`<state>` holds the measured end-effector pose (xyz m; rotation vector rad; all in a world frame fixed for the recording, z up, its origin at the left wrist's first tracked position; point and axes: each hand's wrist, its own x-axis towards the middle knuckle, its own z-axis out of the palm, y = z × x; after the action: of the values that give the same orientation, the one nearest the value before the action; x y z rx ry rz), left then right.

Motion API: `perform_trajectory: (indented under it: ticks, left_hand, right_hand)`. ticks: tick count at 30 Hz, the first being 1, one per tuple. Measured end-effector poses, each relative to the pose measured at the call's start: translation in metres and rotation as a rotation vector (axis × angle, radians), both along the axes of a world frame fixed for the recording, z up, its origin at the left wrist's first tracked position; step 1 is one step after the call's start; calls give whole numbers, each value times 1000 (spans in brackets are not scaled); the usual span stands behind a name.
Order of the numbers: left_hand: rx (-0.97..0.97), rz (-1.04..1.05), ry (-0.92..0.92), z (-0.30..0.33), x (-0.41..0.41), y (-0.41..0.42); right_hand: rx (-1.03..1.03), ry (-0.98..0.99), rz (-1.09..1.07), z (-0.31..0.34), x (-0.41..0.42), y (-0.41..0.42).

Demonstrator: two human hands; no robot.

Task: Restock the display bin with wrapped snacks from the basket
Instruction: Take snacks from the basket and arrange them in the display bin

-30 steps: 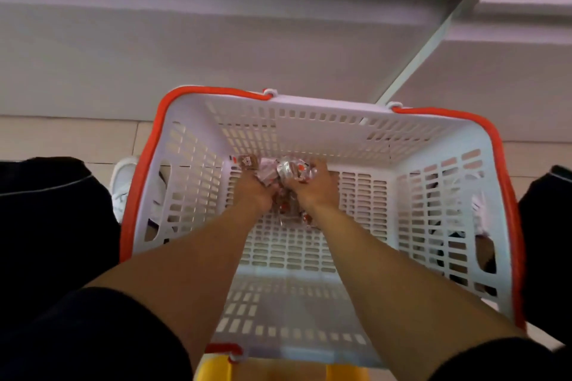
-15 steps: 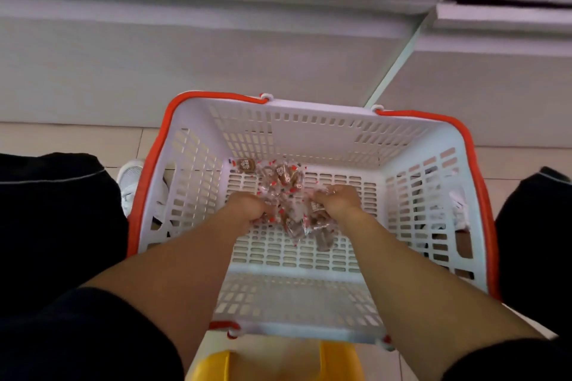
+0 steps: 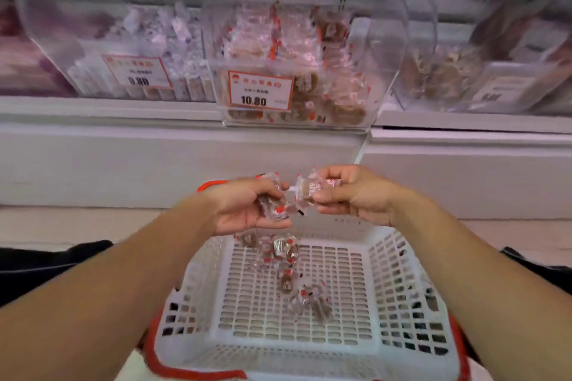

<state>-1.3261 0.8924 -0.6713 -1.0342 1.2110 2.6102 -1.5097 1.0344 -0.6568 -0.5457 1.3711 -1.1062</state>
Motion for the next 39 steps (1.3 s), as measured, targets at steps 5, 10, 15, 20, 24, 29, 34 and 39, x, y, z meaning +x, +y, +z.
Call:
perform_trajectory:
  ticks: [5,10,15,20,24,29,34,39]
  left_hand:
    - [-333,-484,57,117,4,-19]
    - [-256,-522,213,162,8,-16]
    - [-238,-496,265,165,-17,-14]
    - [-102,-446,281,171,-37,-20]
    - [-39,-567,342,172,-42,-24]
    - [-142,-655,378,175,-43,-27]
    - [-253,-691,290,176,-41,-23]
    - [-432,-638,233,181,-46,-15]
  right_hand:
    - [-151,363,287,107,-1,-10]
    - [-323,500,352,155,6,-12]
    - [-429,559,185,157,-11,-5]
    - [-412,834,175,175,-29,-7]
    - [-390,1143,226,175,-24,-10]
    - [-381,1116,297,172,-20,-9]
    - [-517,1208,338,174,-10,-4]
    - [-513,1401,456,190,-4,-3]
